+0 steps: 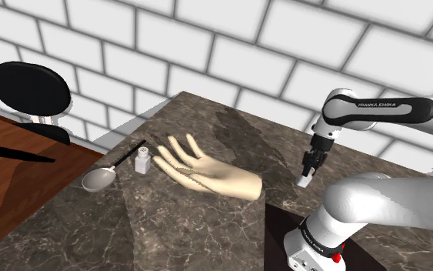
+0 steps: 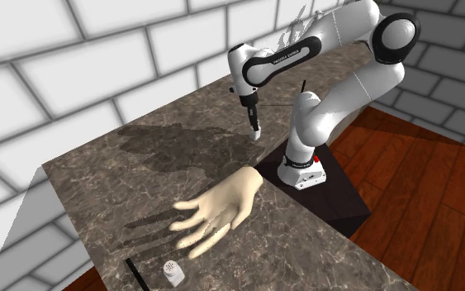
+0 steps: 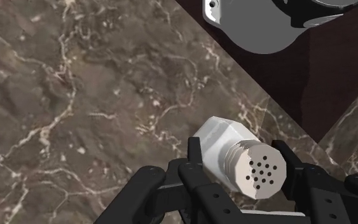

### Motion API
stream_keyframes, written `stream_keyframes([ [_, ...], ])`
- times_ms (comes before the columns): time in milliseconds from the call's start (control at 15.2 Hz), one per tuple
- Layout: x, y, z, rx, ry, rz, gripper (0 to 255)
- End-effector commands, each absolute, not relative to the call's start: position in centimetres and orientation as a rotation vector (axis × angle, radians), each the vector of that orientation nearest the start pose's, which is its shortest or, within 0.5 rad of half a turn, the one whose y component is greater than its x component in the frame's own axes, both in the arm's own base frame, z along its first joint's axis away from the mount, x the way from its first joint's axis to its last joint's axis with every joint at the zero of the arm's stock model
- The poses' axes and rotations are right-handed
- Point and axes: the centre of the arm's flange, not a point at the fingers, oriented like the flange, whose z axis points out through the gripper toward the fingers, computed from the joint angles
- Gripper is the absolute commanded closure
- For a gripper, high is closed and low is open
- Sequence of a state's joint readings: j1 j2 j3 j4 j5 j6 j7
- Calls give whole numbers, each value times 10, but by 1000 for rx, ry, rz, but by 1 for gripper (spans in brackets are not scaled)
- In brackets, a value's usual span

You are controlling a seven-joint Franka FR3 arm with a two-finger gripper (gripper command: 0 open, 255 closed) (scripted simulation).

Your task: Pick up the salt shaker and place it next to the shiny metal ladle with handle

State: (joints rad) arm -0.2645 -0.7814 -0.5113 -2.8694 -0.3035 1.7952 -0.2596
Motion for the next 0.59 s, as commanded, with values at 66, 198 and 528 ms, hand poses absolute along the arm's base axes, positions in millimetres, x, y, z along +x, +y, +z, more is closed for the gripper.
stream_keyframes([
  [66,195,-185,357,-2896,293,395,255],
  [198,195,-185,368,-2896,293,395,255],
  [528,195,-185,394,-2896,293,395,255],
])
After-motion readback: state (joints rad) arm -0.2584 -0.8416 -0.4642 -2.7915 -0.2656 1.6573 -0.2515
